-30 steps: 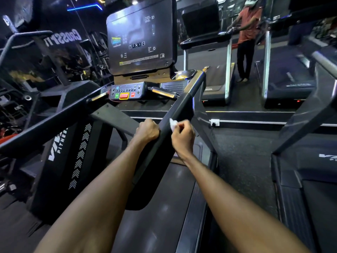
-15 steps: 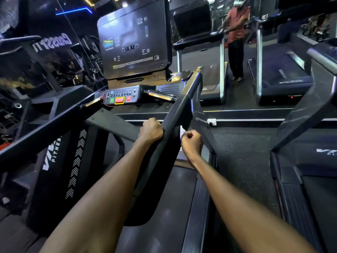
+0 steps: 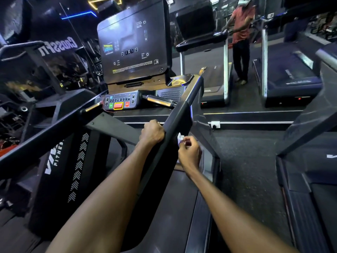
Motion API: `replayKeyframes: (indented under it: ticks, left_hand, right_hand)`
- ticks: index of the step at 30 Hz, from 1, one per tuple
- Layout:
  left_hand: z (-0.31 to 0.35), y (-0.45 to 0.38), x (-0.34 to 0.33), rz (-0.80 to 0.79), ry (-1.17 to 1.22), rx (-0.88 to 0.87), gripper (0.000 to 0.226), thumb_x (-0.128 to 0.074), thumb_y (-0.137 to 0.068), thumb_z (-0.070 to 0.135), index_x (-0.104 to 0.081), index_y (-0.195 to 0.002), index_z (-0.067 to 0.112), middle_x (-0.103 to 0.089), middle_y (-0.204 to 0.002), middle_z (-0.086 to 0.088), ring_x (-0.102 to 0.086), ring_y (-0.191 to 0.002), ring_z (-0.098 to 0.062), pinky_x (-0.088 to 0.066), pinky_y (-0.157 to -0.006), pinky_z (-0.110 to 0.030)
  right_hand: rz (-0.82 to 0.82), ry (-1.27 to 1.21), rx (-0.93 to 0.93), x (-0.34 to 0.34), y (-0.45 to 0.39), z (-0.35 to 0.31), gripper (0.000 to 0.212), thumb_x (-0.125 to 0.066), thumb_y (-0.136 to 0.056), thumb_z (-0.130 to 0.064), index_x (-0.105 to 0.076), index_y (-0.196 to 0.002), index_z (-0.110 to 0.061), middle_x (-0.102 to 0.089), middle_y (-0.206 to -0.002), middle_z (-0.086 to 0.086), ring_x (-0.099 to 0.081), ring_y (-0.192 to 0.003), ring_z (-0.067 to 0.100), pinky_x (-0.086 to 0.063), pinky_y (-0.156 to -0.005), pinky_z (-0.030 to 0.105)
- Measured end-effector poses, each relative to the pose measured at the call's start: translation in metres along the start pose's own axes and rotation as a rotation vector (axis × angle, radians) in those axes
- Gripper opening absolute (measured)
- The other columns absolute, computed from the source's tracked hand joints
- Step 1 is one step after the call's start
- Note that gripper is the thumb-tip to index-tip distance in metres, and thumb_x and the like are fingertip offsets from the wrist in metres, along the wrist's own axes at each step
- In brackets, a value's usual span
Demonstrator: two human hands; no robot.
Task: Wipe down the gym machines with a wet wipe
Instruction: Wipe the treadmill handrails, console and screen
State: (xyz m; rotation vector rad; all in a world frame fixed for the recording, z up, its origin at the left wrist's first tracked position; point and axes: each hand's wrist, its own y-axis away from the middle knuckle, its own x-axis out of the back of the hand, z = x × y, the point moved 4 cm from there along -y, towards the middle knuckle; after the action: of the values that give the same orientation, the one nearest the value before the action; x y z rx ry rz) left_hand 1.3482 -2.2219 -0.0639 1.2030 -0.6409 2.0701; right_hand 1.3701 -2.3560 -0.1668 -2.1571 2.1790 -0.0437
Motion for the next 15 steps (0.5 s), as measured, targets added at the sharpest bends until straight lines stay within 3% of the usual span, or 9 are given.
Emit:
replayKeyframes:
  ticks: [4, 6, 9, 12, 15]
  left_hand:
    - [0.01, -0.013, -0.005, -0.001, -0.005, -0.008, 0.033, -0.04, -0.095, 0.028, -0.059, -0.113, 0.008, -0.058, -0.125, -0.023, -0.054, -0.114, -0.043, -0.045, -0.095, -0.045]
    - [0.016, -0.018, -0.007, -0.009, -0.004, -0.012, 0.033, -0.044, -0.093, 0.031, -0.06, -0.112, 0.009, -0.059, -0.124, -0.022, -0.055, -0.112, -0.042, -0.047, -0.095, -0.045]
    - [0.019, -0.021, -0.009, -0.01, -0.02, -0.012, 0.032, -0.041, -0.093, 0.027, -0.059, -0.109, 0.007, -0.058, -0.124, -0.024, -0.055, -0.112, -0.044, -0.046, -0.097, -0.045]
    - [0.019, -0.023, -0.01, 0.0, -0.025, -0.033, 0.025, -0.037, -0.087, 0.025, -0.056, -0.093, 0.01, -0.059, -0.121, -0.026, -0.056, -0.109, -0.045, -0.046, -0.093, -0.044]
    - [0.02, -0.031, -0.012, 0.0, -0.015, -0.021, 0.028, -0.037, -0.09, 0.024, -0.059, -0.1, 0.009, -0.059, -0.124, -0.026, -0.055, -0.11, -0.045, -0.045, -0.094, -0.044]
  right_hand:
    - [-0.037, -0.091, 0.198, -0.01, -0.001, -0.033, 0.007, -0.059, -0.08, -0.019, -0.06, -0.079, -0.026, -0.066, -0.077, -0.007, -0.063, -0.077, 0.019, -0.048, -0.068, 0.034]
    - [-0.033, -0.048, 0.211, -0.019, -0.027, -0.05, 0.003, -0.061, -0.081, -0.022, -0.063, -0.082, -0.024, -0.068, -0.082, -0.005, -0.065, -0.081, 0.02, -0.049, -0.071, 0.033]
    - [0.004, 0.03, 0.071, -0.019, -0.064, -0.038, 0.003, -0.059, -0.085, -0.019, -0.061, -0.083, -0.019, -0.07, -0.088, 0.002, -0.064, -0.087, 0.027, -0.046, -0.072, 0.034]
    - [-0.014, 0.04, -0.11, -0.009, -0.062, -0.001, 0.008, -0.057, -0.09, -0.019, -0.058, -0.083, -0.019, -0.069, -0.089, 0.004, -0.063, -0.091, 0.033, -0.044, -0.072, 0.034]
    - [-0.045, 0.004, -0.223, -0.006, -0.04, 0.02, 0.016, -0.061, -0.092, -0.029, -0.058, -0.082, -0.017, -0.066, -0.082, -0.002, -0.064, -0.088, 0.03, -0.049, -0.076, 0.036]
